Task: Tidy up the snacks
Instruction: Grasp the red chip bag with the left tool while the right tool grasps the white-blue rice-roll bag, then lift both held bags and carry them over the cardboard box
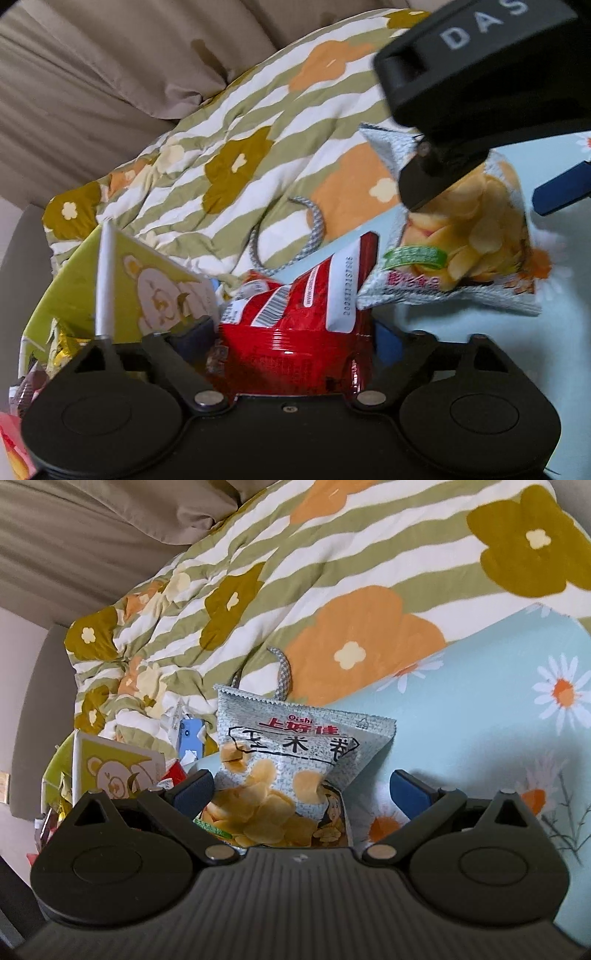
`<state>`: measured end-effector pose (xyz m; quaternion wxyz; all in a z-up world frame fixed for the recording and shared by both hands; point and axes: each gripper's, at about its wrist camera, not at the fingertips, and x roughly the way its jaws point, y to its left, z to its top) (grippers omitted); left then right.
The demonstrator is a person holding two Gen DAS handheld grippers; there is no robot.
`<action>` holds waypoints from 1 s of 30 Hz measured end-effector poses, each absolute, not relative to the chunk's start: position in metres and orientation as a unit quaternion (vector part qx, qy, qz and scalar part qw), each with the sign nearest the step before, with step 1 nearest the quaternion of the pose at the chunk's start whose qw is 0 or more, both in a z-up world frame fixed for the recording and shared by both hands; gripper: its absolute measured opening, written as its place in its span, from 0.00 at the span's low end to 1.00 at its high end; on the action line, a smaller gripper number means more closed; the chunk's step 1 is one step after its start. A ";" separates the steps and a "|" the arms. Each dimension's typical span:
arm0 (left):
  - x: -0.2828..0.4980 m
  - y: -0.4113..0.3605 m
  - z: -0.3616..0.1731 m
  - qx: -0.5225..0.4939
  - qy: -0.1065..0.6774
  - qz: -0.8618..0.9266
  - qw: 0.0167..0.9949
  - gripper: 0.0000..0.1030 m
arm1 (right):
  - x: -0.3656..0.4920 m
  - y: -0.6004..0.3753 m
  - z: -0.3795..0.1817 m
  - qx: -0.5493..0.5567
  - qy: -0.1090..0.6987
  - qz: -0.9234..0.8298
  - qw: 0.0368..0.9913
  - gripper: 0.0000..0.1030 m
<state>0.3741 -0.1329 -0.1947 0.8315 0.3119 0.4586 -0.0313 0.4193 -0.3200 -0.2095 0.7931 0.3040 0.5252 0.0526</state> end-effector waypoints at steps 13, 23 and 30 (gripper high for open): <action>0.370 -0.126 -0.183 0.245 0.489 -0.042 0.836 0.75 | 0.431 -0.303 -0.220 0.299 0.535 0.064 0.787 1.00; 0.358 -0.124 -0.178 0.222 0.493 -0.041 0.840 0.75 | 0.419 -0.300 -0.222 0.272 0.545 0.083 0.789 0.75; 0.348 -0.122 -0.166 0.190 0.485 -0.041 0.852 0.74 | 0.402 -0.308 -0.211 0.260 0.532 0.085 0.801 0.64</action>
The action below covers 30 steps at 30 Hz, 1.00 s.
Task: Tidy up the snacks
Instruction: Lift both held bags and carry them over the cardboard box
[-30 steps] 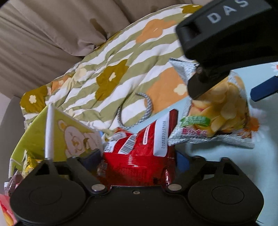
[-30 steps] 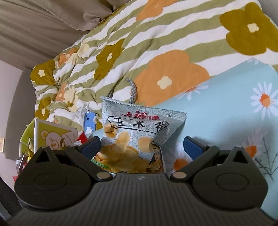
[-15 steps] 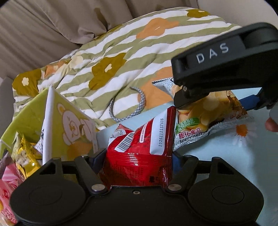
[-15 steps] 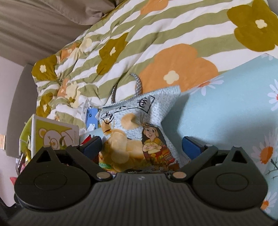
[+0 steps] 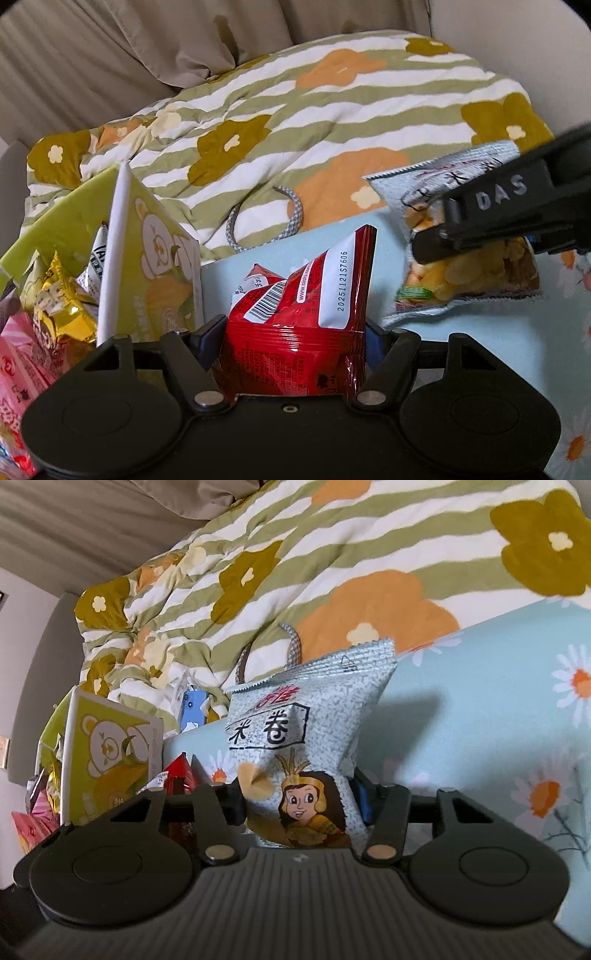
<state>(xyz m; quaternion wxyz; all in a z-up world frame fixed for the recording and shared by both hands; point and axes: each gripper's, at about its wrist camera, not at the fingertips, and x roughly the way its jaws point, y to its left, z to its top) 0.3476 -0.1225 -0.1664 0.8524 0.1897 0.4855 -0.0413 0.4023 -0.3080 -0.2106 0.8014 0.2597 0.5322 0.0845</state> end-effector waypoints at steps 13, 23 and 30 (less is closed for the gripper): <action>0.312 -0.107 -0.056 0.110 0.395 -0.038 0.911 0.74 | 0.370 -0.311 -0.122 0.221 0.463 0.116 0.851 0.64; 0.299 -0.025 0.030 0.114 0.321 -0.006 0.940 0.74 | 0.358 -0.240 -0.045 0.218 0.393 0.171 0.877 0.64; 0.322 0.049 0.022 0.128 0.335 0.003 0.933 0.74 | 0.361 -0.167 -0.030 0.212 0.388 0.187 0.877 0.64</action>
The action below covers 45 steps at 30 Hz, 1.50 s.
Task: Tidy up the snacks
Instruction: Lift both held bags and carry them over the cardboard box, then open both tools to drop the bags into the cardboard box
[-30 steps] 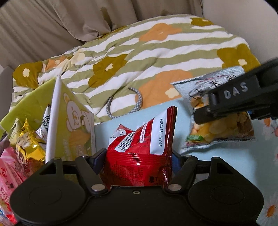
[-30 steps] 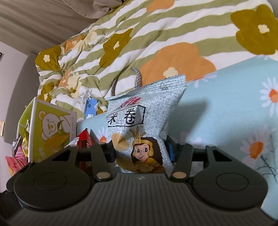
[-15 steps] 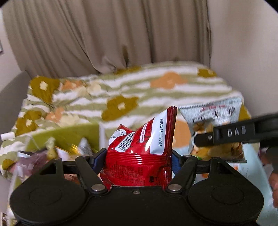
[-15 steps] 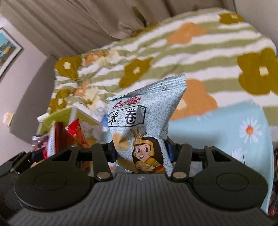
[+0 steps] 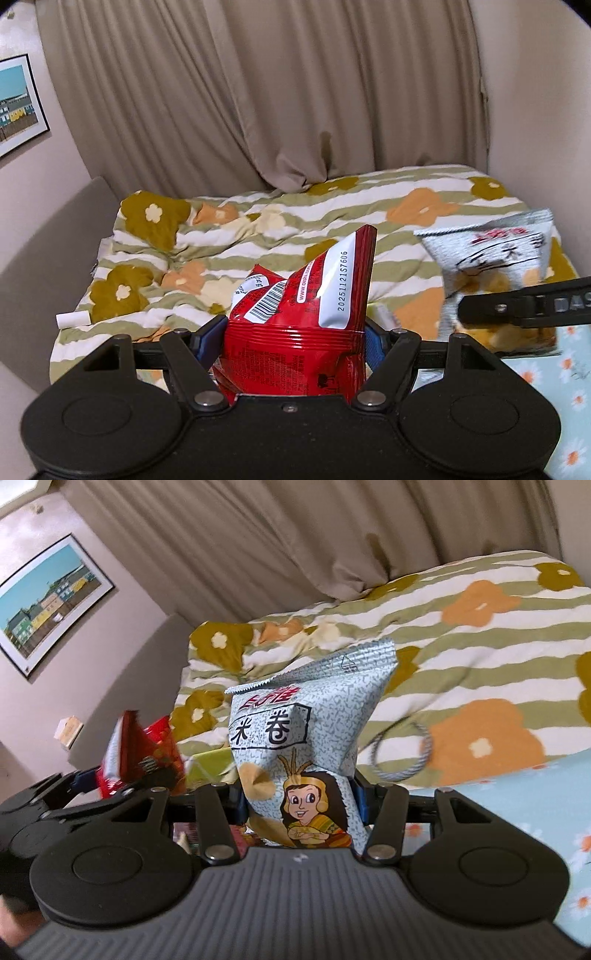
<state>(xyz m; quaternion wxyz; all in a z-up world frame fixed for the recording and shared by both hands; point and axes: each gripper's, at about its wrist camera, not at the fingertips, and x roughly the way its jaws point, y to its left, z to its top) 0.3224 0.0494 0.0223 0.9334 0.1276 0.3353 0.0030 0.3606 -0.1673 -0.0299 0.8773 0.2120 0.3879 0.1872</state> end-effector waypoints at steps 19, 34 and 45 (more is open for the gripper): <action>0.336 0.134 0.003 0.040 0.361 -0.084 0.928 1.00 | 0.366 -0.094 -0.037 0.207 0.403 0.133 0.881 0.64; 0.298 0.173 0.026 0.013 0.340 -0.073 0.937 1.00 | 0.312 -0.058 -0.023 0.165 0.422 0.150 0.879 0.65; 0.275 0.180 0.019 0.022 0.342 -0.077 0.936 1.00 | 0.275 -0.047 -0.041 0.145 0.457 0.144 0.865 0.81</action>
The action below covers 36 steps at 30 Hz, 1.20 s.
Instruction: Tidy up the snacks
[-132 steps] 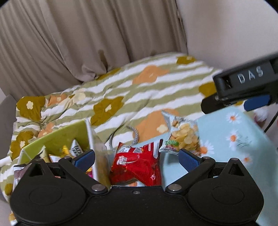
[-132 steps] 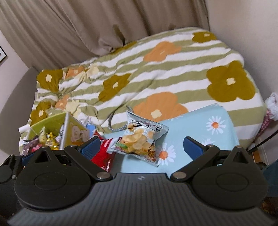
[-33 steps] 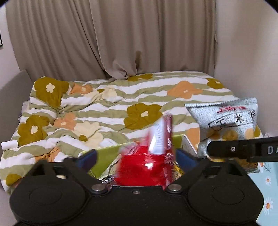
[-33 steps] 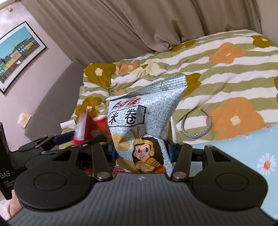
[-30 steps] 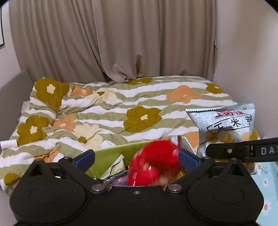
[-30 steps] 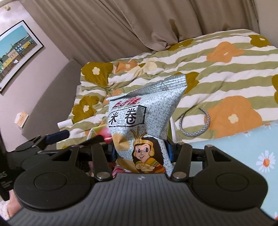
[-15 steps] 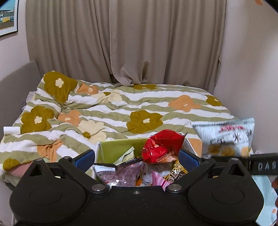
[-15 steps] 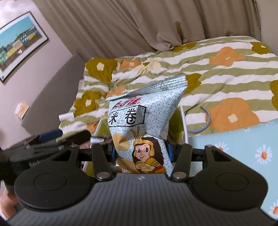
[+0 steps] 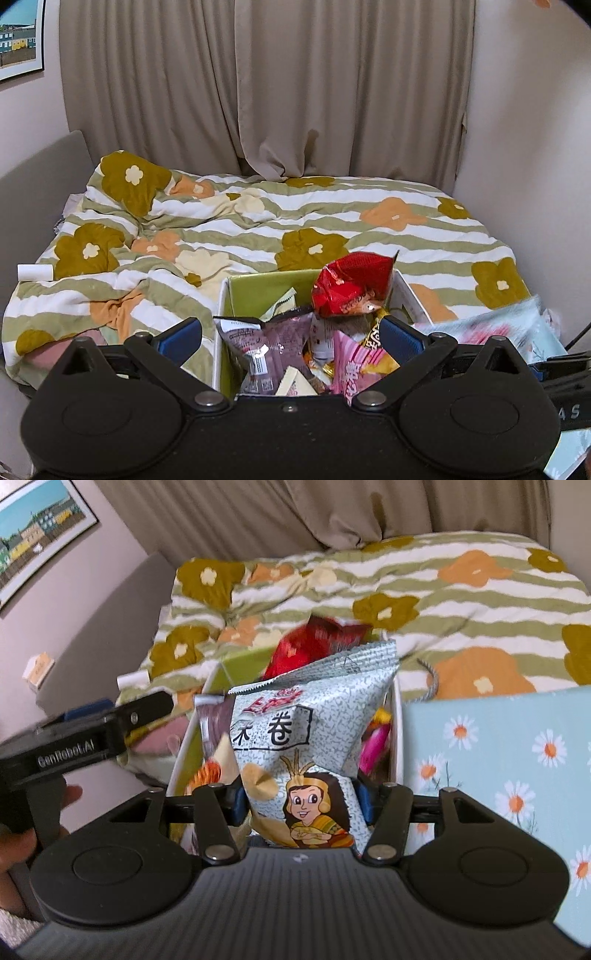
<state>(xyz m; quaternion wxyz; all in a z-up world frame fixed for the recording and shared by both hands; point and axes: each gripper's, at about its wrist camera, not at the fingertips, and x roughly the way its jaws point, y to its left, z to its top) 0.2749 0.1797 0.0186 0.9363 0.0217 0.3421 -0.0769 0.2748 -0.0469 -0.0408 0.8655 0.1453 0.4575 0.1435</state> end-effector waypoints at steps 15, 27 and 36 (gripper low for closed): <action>0.214 0.162 0.034 0.021 0.324 -0.014 0.946 1.00 | 0.239 -0.072 -0.029 0.144 0.421 0.166 0.880 1.00; 0.126 0.121 0.056 0.032 0.288 -0.004 0.957 1.00 | 0.161 -0.128 0.011 0.081 0.364 0.103 0.922 1.00; 0.085 0.103 0.057 0.034 0.272 -0.022 0.961 1.00 | 0.113 -0.160 0.010 0.081 0.358 0.061 0.928 1.00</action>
